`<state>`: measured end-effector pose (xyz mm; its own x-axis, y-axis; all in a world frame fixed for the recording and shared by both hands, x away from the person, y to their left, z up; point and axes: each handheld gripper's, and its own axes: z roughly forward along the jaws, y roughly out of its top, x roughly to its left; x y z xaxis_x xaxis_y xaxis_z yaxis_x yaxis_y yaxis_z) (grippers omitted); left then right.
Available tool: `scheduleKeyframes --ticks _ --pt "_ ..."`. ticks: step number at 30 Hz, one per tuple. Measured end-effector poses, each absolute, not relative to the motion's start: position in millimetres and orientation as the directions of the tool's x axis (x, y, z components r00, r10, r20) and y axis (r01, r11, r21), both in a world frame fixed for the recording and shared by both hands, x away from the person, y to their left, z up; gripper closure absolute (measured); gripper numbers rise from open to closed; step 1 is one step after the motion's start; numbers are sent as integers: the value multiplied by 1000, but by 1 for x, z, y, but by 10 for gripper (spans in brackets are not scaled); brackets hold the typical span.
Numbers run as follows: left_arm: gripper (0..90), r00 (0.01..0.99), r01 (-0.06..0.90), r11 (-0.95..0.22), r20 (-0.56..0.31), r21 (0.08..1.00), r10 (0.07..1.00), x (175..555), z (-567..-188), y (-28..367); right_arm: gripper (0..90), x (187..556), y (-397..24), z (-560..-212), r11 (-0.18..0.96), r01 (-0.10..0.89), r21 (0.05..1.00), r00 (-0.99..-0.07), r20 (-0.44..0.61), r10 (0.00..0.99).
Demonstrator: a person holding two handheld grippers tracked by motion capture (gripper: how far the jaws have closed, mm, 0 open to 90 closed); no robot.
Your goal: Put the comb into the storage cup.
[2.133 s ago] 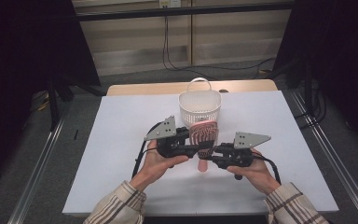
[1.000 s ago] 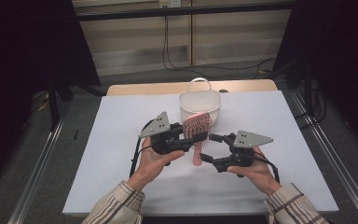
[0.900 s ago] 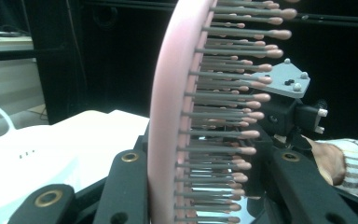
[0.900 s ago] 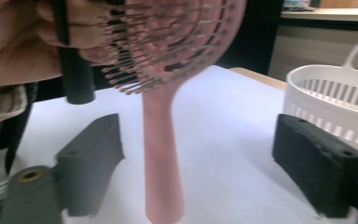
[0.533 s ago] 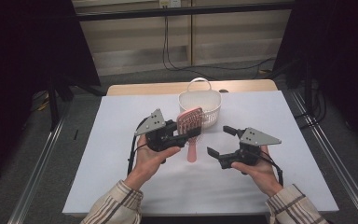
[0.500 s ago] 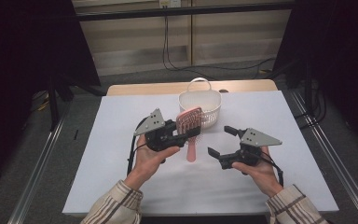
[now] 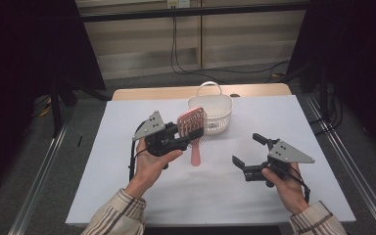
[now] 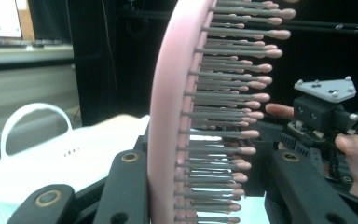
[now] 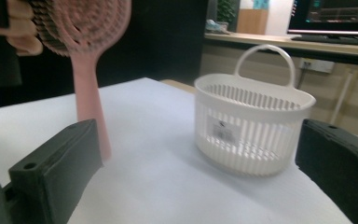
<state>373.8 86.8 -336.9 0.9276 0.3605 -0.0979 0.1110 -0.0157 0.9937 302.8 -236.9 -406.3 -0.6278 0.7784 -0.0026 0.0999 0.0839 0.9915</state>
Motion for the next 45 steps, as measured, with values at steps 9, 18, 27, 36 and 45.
scheduleKeyframes --ticks 9,18,27,36,45 --pt "628 911 128 -13 -113 992 396 382 -332 91 10 287 -258 -409 90 79 993 -535 -34 844" --pt "628 901 122 -13 -106 992 420 389 -324 88 4 276 -273 -413 80 74 994 -485 -35 874" --pt "628 882 116 -44 -82 992 465 406 -320 90 0 274 -281 -417 76 77 994 -428 -35 903" --pt "628 865 108 -18 -85 994 494 419 -310 94 0 269 -291 -420 67 83 994 -399 -28 917" --pt "628 852 94 -13 -74 996 519 425 -298 94 0 262 -302 -423 52 91 995 -384 -14 923"
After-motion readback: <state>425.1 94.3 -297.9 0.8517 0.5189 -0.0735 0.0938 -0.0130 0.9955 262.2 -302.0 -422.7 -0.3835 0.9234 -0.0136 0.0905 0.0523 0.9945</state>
